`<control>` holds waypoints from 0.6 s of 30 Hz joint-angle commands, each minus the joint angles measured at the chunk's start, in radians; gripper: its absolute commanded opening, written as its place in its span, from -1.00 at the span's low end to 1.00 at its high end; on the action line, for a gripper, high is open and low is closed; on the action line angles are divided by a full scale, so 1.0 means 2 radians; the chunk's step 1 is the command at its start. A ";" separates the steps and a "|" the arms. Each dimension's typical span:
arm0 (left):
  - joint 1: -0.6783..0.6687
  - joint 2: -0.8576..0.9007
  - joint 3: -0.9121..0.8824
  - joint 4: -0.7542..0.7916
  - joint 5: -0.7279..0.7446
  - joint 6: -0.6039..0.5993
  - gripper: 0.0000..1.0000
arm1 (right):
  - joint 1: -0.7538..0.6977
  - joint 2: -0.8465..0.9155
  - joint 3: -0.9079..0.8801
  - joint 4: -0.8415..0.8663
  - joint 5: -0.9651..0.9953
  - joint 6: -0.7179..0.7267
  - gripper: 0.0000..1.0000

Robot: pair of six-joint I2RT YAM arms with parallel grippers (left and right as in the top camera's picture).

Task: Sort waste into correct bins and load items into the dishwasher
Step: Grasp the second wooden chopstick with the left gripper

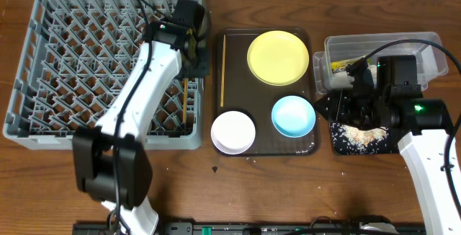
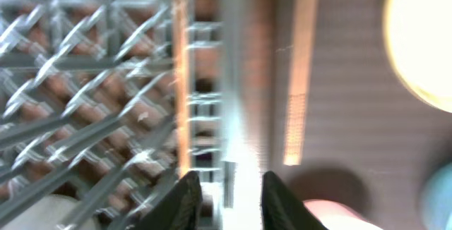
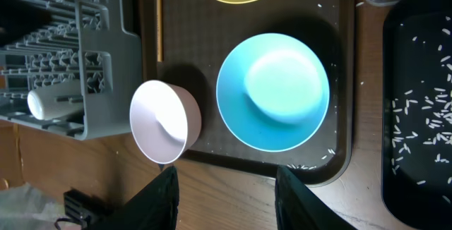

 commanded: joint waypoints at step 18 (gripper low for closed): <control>-0.101 0.163 0.016 0.126 -0.128 0.011 -0.20 | -0.004 -0.006 0.008 -0.006 0.011 -0.009 -0.12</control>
